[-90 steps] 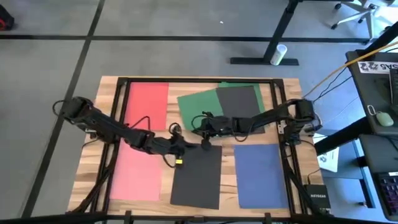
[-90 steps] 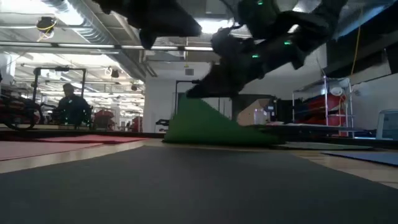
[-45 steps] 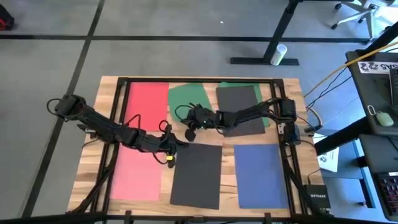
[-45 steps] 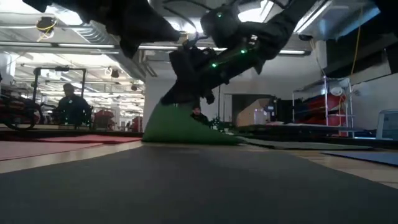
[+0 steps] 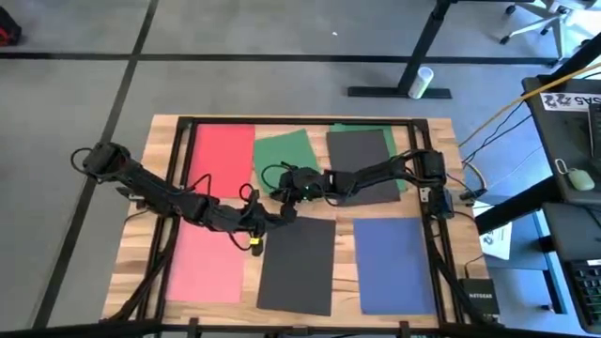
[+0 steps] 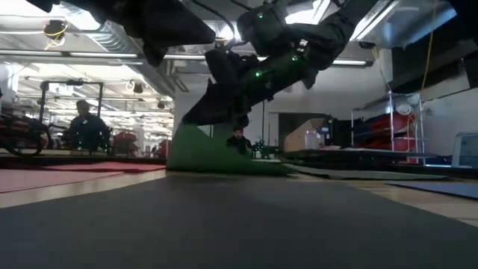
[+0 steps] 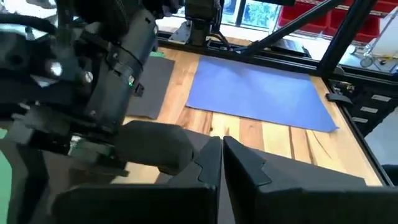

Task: Organize paper
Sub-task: Put the green paper on the top center of the table

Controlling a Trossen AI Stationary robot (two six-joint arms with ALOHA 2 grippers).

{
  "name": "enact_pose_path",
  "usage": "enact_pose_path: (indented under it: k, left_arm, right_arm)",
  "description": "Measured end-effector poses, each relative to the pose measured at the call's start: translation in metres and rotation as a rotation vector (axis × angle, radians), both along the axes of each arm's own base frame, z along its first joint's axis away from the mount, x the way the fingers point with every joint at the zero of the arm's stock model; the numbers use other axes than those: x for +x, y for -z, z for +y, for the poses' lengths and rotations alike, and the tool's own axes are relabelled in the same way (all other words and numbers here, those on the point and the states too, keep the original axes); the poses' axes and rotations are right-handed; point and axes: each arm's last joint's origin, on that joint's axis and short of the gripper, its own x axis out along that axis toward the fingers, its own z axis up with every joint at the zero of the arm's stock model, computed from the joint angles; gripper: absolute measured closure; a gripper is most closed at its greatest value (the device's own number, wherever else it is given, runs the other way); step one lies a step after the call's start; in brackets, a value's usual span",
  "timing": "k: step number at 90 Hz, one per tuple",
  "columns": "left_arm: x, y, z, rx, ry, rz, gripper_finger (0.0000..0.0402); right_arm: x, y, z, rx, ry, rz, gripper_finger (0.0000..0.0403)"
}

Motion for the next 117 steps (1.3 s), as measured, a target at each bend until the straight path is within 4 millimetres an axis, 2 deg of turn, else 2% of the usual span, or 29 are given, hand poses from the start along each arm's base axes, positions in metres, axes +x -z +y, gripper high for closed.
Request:
enact_pose_path:
  k: [20, 33, 44, 58, 62, 83, 98, 117]
  left_arm:
    - [-0.001, 0.001, 0.0, 0.006, 0.004, 0.016, 0.0402]
    - [-0.002, 0.006, 0.002, -0.021, -0.018, 0.059, 0.0402]
    - [-0.002, 0.011, 0.01, -0.043, -0.109, 0.105, 0.0402]
    - [-0.006, 0.023, 0.029, -0.045, -0.284, 0.208, 0.0402]
    - [-0.007, 0.026, 0.036, -0.058, -0.325, 0.235, 0.0402]
    - [-0.008, 0.034, 0.072, -0.066, -0.479, 0.326, 0.0402]
    - [-0.009, 0.04, 0.099, -0.081, -0.538, 0.395, 0.0402]
    - [-0.004, 0.057, 0.125, -0.093, -0.545, 0.487, 0.0402]
  right_arm:
    - [-0.004, 0.002, 0.0, -0.009, -0.02, 0.053, 0.025]
    - [-0.01, -0.015, -0.001, -0.058, -0.031, 0.062, 0.0231]
    - [-0.023, -0.031, -0.002, -0.155, -0.01, 0.152, 0.0263]
    - [-0.047, -0.039, -0.005, -0.291, 0.008, 0.365, 0.037]
    - [-0.053, -0.038, -0.005, -0.315, -0.001, 0.427, 0.0389]
    - [-0.078, -0.02, -0.006, -0.361, 0.013, 0.678, 0.0401]
    - [-0.088, -0.005, -0.006, -0.351, 0.043, 0.717, 0.0402]
    - [-0.094, 0.006, -0.006, -0.325, 0.071, 0.714, 0.0402]
